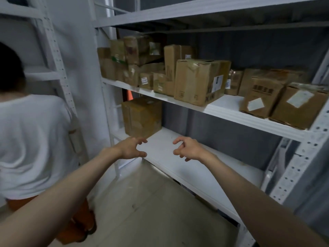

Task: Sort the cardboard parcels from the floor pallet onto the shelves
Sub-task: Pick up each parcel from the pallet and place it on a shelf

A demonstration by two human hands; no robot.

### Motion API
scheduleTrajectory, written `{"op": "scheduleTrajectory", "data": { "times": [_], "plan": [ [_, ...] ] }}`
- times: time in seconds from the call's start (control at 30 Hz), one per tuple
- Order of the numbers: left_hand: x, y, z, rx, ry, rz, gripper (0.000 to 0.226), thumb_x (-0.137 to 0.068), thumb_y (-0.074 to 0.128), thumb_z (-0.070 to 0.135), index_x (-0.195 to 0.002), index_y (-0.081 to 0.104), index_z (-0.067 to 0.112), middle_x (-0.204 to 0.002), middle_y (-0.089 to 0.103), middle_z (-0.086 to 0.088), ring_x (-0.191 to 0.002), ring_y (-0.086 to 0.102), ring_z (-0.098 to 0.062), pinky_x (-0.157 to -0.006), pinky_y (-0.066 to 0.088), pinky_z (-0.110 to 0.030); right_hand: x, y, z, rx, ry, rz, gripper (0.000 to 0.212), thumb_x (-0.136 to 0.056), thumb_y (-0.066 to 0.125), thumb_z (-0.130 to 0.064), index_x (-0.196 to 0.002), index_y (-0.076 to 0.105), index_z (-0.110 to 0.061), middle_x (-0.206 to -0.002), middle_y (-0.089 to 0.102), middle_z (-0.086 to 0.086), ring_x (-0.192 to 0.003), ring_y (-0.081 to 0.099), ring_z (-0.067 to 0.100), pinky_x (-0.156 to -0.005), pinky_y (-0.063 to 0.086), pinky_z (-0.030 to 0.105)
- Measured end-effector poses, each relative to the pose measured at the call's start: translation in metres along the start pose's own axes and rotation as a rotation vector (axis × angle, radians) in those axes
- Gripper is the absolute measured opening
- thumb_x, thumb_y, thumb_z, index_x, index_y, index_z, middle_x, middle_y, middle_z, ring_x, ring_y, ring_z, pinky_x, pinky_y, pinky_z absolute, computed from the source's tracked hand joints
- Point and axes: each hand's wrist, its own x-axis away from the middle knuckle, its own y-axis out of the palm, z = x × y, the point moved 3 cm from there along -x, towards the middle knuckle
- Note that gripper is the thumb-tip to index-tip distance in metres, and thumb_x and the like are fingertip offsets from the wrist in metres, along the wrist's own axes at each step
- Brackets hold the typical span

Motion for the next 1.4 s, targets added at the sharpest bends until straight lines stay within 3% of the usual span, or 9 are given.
{"op": "scheduleTrajectory", "data": {
  "times": [0.33, 0.57, 0.7, 0.87, 0.97, 1.07, 1.17, 1.3, 1.4],
  "plan": [
    [-0.074, -0.017, -0.1, 0.046, -0.096, 0.012, 0.065, -0.091, 0.07, 0.043, -0.147, 0.044, 0.025, -0.146, 0.051, -0.006, -0.126, 0.054, -0.023, -0.105, 0.044, -0.034, -0.153, 0.052, -0.029, 0.04, -0.039, -0.036, 0.037, -0.09, 0.07, -0.026, -0.126, 0.059, -0.028, -0.109, 0.066, 0.007, -0.096, 0.066, 0.023, -0.081, 0.062, 0.037],
    [-0.18, -0.05, -0.158, 0.011, -0.132, 0.0, 0.061, -0.094, 0.066, 0.043, -0.147, 0.043, 0.025, -0.148, 0.048, -0.004, -0.129, 0.051, -0.021, -0.108, 0.042, -0.033, -0.297, 0.06, -0.037, -0.038, -0.063, -0.08, 0.027, -0.088, 0.069, -0.036, -0.112, 0.057, -0.032, -0.096, 0.062, -0.005, -0.093, 0.065, 0.019, -0.071, 0.061, 0.032],
    [-0.24, -0.07, -0.191, 0.036, -0.167, 0.034, 0.058, -0.094, 0.066, 0.043, -0.145, 0.045, 0.025, -0.145, 0.05, -0.006, -0.125, 0.054, -0.022, -0.109, 0.044, -0.039, -0.376, 0.062, -0.04, -0.092, -0.062, -0.101, 0.025, -0.09, 0.062, -0.046, -0.108, 0.058, -0.029, -0.102, 0.066, -0.001, -0.092, 0.066, 0.02, -0.065, 0.06, 0.03],
    [-0.292, -0.072, -0.225, 0.05, -0.179, -0.004, 0.057, -0.095, 0.065, 0.044, -0.145, 0.045, 0.026, -0.147, 0.048, -0.006, -0.128, 0.051, -0.023, -0.11, 0.043, -0.038, -0.449, 0.08, -0.039, -0.202, 0.019, -0.096, 0.013, -0.099, 0.053, -0.036, -0.093, 0.057, -0.025, -0.116, 0.065, 0.012, -0.107, 0.066, 0.036, -0.086, 0.061, 0.047],
    [-0.325, -0.077, -0.244, 0.062, -0.187, 0.0, 0.058, -0.096, 0.064, 0.043, -0.146, 0.043, 0.023, -0.147, 0.048, -0.006, -0.128, 0.051, -0.024, -0.109, 0.043, -0.037, -0.479, 0.086, -0.039, -0.177, 0.019, -0.111, 0.011, -0.098, 0.057, -0.037, -0.088, 0.054, -0.033, -0.11, 0.064, 0.004, -0.1, 0.067, 0.03, -0.069, 0.061, 0.033],
    [-0.361, -0.081, -0.263, 0.073, -0.168, 0.001, 0.06, -0.096, 0.064, 0.044, -0.147, 0.043, 0.022, -0.147, 0.047, -0.007, -0.127, 0.051, -0.025, -0.105, 0.042, -0.031, -0.504, 0.088, -0.039, -0.158, 0.022, -0.126, 0.009, -0.096, 0.061, -0.04, -0.097, 0.055, -0.033, -0.102, 0.061, -0.005, -0.09, 0.065, 0.019, -0.052, 0.052, 0.02],
    [-0.402, -0.086, -0.281, 0.088, -0.138, -0.002, 0.062, -0.096, 0.063, 0.043, -0.15, 0.04, 0.023, -0.149, 0.045, -0.006, -0.13, 0.048, -0.023, -0.102, 0.039, -0.026, -0.534, 0.086, -0.034, -0.208, 0.069, -0.123, 0.03, -0.096, 0.063, -0.04, -0.121, 0.054, -0.026, -0.116, 0.061, -0.002, -0.1, 0.065, 0.021, -0.057, 0.054, 0.022],
    [-0.465, -0.096, -0.31, 0.127, -0.05, 0.036, 0.057, -0.095, 0.067, 0.038, -0.145, 0.045, 0.022, -0.144, 0.048, -0.002, -0.114, 0.044, -0.01, -0.092, 0.031, -0.018, -0.584, 0.089, -0.025, -0.308, 0.188, -0.096, 0.053, -0.1, 0.06, -0.032, -0.148, 0.039, -0.019, -0.143, 0.049, 0.008, -0.123, 0.058, 0.032, -0.062, 0.055, 0.025],
    [-0.516, -0.1, -0.337, 0.097, -0.046, 0.023, 0.062, -0.096, 0.064, 0.041, -0.15, 0.041, 0.021, -0.151, 0.044, -0.005, -0.132, 0.045, -0.021, -0.105, 0.035, -0.027, -0.625, 0.096, -0.025, -0.362, 0.277, -0.093, 0.054, -0.102, 0.056, -0.03, -0.151, 0.037, -0.019, -0.147, 0.048, 0.008, -0.125, 0.056, 0.029, -0.062, 0.054, 0.024]
  ]
}}
